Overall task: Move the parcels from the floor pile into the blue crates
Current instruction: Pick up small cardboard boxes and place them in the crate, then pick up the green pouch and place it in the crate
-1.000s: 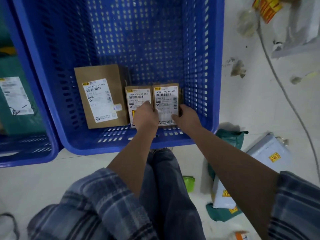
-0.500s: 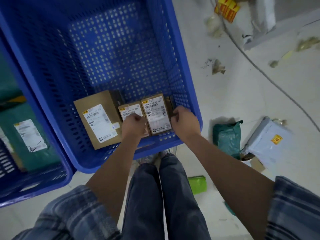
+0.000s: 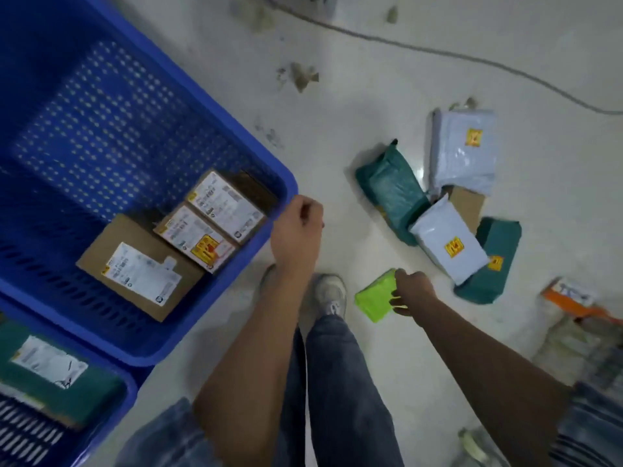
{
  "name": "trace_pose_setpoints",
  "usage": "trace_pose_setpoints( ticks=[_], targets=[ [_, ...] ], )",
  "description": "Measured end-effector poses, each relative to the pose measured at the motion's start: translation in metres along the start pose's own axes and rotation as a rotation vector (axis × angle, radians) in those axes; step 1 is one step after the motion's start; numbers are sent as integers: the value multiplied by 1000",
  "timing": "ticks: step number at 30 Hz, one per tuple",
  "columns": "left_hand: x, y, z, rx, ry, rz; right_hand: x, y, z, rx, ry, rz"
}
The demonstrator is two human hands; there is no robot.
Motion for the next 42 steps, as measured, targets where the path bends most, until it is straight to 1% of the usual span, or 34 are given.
trace_pose_setpoints(
  ticks=[2, 4, 6, 8, 13, 17, 21, 23, 28, 31, 33, 36, 38, 40, 42],
  targets=[
    [-7, -21, 35, 36, -76, -104, 7, 42, -22, 51, 16, 69],
    [-15, -49, 63, 152, -163, -209, 16, 81, -37, 129, 17, 158],
    [-26, -76, 89, 259, -297, -297, 29, 119, -46, 210, 3, 242],
    [-40, -101, 106, 351, -382, -371, 41, 149, -51, 267, -17, 283],
    [-78, -150, 134, 578, -423, -415, 68, 204, -57, 379, -97, 298],
    [-108, -182, 165, 730, -494, -461, 93, 233, -64, 495, -143, 254],
    [-112, -209, 211, 808, -559, -436, 130, 246, -66, 507, -153, 185],
    [-105, -224, 240, 840, -624, -389, 157, 251, -57, 473, -147, 145],
    [-75, -259, 302, 1016, -774, -233, 224, 253, -11, 376, -148, 68],
    [-47, -287, 317, 1094, -775, -145, 259, 246, 13, 377, -121, 48],
    [-32, -301, 322, 1126, -764, -112, 281, 245, 24, 380, -76, 45],
    [-16, -317, 323, 1115, -749, -123, 301, 242, 32, 400, -3, 30],
    [-13, -323, 323, 1109, -745, -130, 306, 240, 35, 462, 5, 39],
    [-7, -331, 325, 1058, -741, -149, 306, 239, 38, 565, -30, 72],
    [-14, -327, 325, 996, -765, -226, 298, 234, 40, 647, -101, 62]
  ],
)
Point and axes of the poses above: each hand's wrist, its own x-axis towards the middle knuckle, its own z-axis out of the palm, y = z × x, the point moved 5 cm from there along x, towards the middle knuckle, and after that the axes turned 5 degrees about x, right-handed, at the moved point
